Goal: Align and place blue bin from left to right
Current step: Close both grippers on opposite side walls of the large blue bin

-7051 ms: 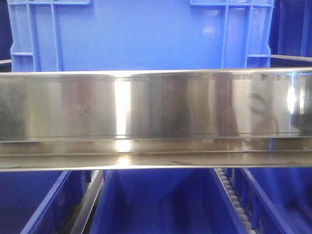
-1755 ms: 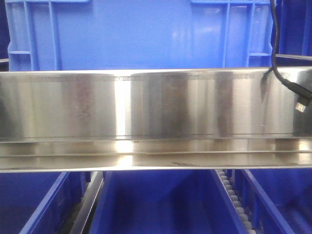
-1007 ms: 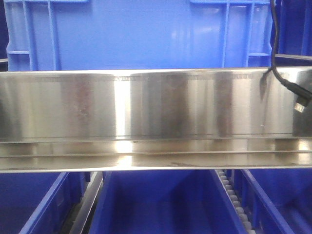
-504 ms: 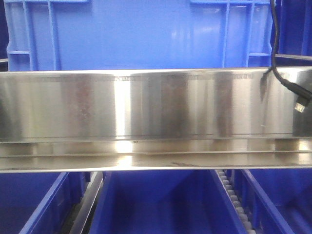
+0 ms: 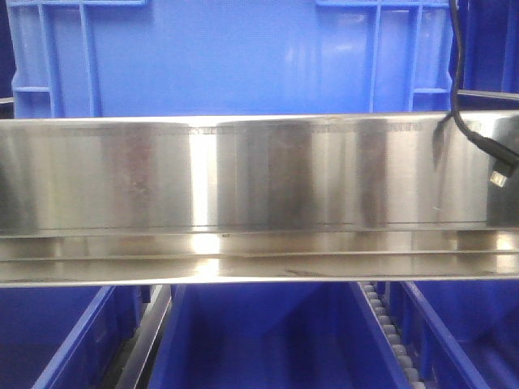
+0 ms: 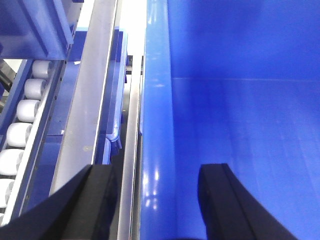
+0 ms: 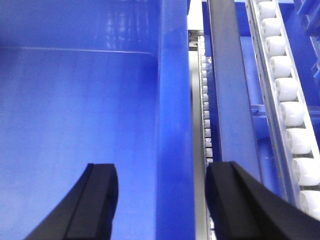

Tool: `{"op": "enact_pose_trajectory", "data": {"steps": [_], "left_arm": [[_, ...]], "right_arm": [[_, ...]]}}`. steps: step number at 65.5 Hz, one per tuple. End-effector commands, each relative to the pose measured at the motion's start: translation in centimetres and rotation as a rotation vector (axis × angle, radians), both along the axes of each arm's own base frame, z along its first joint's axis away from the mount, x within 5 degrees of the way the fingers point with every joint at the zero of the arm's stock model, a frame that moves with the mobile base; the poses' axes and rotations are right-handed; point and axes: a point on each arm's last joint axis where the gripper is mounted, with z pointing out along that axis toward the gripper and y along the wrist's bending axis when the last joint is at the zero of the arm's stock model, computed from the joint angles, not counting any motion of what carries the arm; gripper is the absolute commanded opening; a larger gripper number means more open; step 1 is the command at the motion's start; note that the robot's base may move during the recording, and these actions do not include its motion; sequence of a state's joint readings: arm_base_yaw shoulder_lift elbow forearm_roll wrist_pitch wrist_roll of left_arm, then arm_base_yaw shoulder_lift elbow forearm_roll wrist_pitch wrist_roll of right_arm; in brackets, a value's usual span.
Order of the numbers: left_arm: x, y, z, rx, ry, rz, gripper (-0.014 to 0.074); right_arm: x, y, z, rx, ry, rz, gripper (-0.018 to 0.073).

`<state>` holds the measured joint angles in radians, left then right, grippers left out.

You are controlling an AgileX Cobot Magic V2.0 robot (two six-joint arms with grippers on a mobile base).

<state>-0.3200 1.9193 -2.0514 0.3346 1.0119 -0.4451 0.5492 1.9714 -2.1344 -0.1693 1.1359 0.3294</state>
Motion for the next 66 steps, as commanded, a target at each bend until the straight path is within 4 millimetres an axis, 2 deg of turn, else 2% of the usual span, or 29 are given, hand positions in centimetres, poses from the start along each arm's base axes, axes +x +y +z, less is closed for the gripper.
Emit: {"op": "enact_pose_trajectory", "data": {"steps": [1,6,10,21,22,28,66], "left_arm": [[0.07,0.12,0.27,0.001,-0.015,0.005,0.0272],[0.07,0.12,0.27,0.001,-0.015,0.005,0.0218],[0.07,0.12,0.27,0.001,-0.015,0.005,0.0135],[0.04,0.01,0.27,0.001,-0.015,0.002,-0.0104],[0.04,0.01,0.27,0.001,-0.015,0.002,-0.0110],[0.02,-0.06,0.27,0.001,-0.015,0.001,-0.0111],[0.04,-0.07,0.28,0.001,-0.017,0.000,-0.0111]], "right_arm": [[-0.10,-0.15,0.60,0.002,-0.023,0.000,0.0286],[-0.10,-0.15,0.60,0.002,-0.023,0.000,0.0284],[-0.10,-0.15,0.60,0.002,-0.023,0.000,0.0232],[-0.10,-0.15,0.60,0.004,-0.022,-0.003,-0.0090],[-0.10,-0.15,0.60,0.004,-0.022,-0.003,-0.0096],[-0.04,-0.11,0.65,0.008,-0.031,-0.001,-0.0064],[0.08,0.06,0.71,0.025,-0.044,0.005,-0.0069]]}}
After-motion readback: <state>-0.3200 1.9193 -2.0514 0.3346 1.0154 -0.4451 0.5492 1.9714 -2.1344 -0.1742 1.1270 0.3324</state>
